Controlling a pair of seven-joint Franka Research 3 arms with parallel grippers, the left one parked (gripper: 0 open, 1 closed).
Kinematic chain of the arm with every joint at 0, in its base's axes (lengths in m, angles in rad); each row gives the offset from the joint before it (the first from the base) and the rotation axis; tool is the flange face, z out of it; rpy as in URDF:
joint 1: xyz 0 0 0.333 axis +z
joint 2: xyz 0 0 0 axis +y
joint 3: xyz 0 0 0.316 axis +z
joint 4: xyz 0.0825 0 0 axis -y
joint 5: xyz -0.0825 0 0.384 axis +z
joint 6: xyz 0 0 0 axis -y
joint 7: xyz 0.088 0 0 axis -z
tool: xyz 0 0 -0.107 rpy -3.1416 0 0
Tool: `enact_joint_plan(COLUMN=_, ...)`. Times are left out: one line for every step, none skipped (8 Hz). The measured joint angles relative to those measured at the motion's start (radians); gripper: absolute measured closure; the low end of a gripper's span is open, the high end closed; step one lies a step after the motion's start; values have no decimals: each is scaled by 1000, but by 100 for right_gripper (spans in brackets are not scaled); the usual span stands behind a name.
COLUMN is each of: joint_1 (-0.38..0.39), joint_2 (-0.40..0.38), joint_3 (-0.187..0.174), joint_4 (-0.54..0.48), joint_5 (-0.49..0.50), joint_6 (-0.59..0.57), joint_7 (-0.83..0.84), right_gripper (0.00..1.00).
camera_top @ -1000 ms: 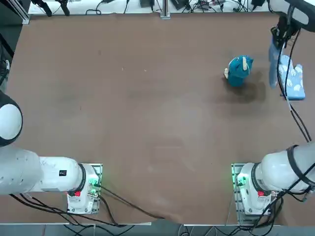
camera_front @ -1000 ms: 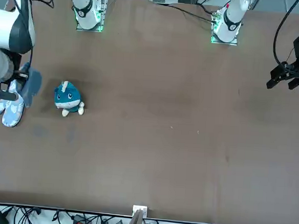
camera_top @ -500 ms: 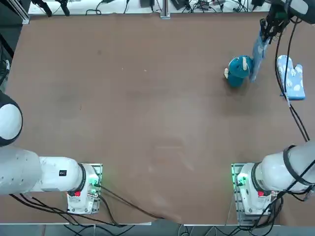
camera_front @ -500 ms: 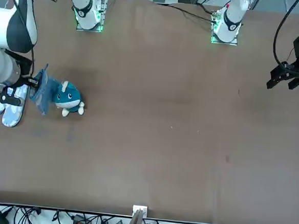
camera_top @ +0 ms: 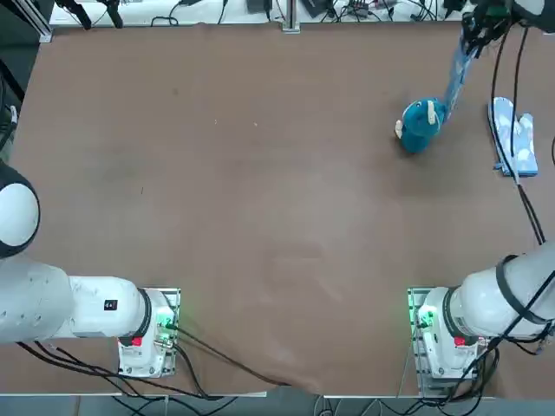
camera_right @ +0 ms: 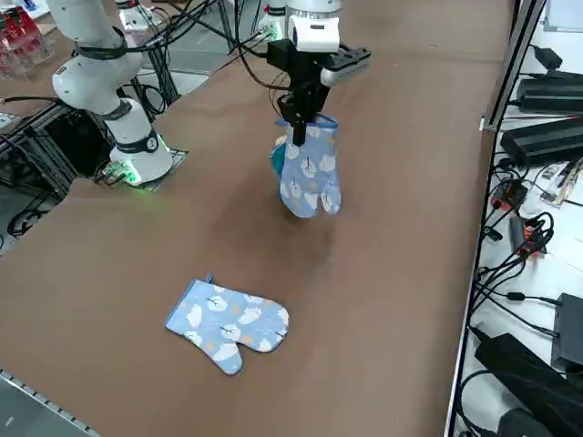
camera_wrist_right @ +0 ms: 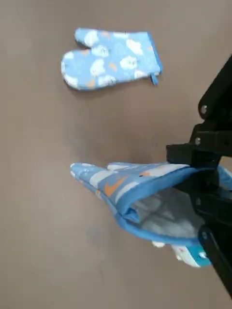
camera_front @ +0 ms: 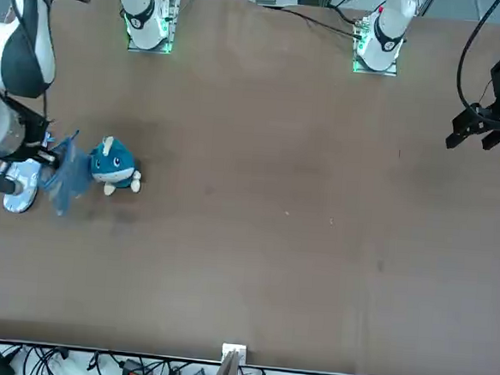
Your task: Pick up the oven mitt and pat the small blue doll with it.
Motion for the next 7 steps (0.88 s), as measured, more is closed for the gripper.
enact_joint_plan(joint_1=-3, joint_2=0, joint_3=-4, joint_4=15, joint_5=-17, joint_6=-43, joint_7=-1, right_gripper=96)
enact_joint_plan(joint_1=1, joint_2=2, joint_3=-2, joint_4=18, joint_5=-22, joint_6=-95, joint_7=-1, right_gripper=96)
enact_joint_plan(joint_1=8, joint_2=12, joint_3=0, joint_4=17, joint_5=-23, joint_6=-138, joint_7=-1, right_gripper=96)
enact_joint_plan(joint_1=14, joint_2=27, joint_3=3, joint_4=18, joint_5=-23, joint_6=-163, joint_7=-1, right_gripper=96)
enact_joint_plan(joint_1=24, joint_2=42, joint_3=8, joint_4=18, joint_5=-20, joint_6=-169, joint_7=1, right_gripper=96)
enact_joint_plan(joint_1=44, joint_2=54, joint_3=12, joint_4=18, joint_5=-14, joint_6=-169, joint_7=24, right_gripper=96)
enact_joint_plan(joint_1=65, joint_2=61, joint_3=13, joint_4=19, joint_5=-8, joint_6=-165, joint_7=63, right_gripper=96)
